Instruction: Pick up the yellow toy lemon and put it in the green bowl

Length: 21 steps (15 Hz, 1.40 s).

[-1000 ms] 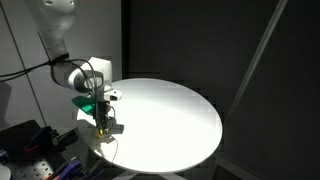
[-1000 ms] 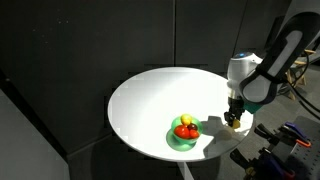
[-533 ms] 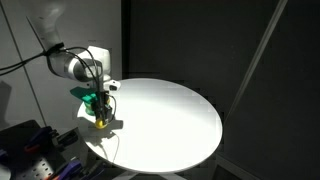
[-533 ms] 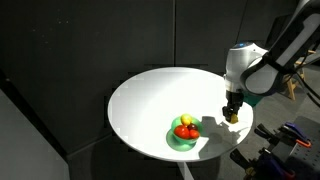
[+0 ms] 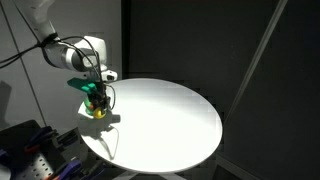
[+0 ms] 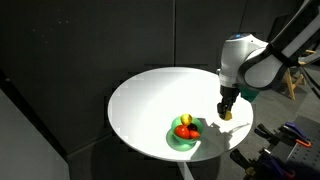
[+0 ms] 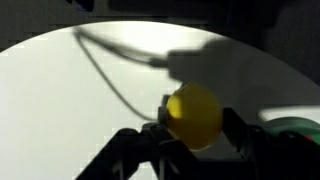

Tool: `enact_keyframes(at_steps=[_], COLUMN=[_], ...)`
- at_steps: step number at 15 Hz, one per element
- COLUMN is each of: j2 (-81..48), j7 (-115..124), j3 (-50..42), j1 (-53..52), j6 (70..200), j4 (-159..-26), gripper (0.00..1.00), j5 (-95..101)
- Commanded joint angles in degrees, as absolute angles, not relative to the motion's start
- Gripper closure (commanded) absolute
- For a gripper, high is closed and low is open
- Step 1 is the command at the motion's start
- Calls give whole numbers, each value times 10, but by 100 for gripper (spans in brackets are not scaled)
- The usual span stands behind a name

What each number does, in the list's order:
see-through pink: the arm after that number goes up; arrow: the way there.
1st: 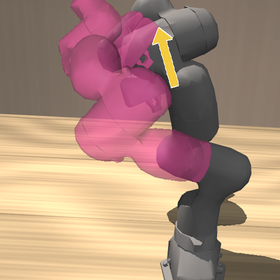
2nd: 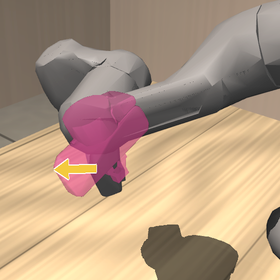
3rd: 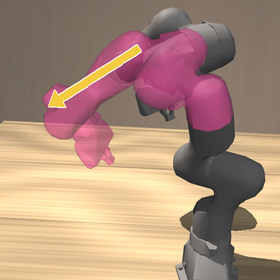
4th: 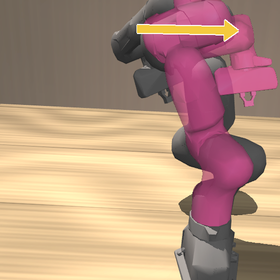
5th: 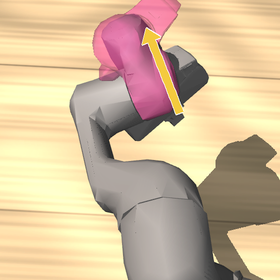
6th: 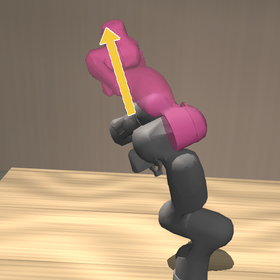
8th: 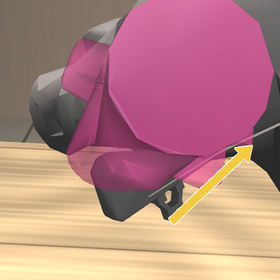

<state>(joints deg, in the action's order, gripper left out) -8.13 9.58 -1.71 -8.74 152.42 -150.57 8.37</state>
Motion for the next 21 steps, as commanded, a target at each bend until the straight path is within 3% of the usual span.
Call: enact_keyframes(at_steps=[1, 21], j2=[-69, -120], j7=[66, 88], j3=[9, 50], j1=[-75, -104], j6=[1498, 1430], j4=[-1489, -1378], gripper=[67, 67], j5=[71, 99])
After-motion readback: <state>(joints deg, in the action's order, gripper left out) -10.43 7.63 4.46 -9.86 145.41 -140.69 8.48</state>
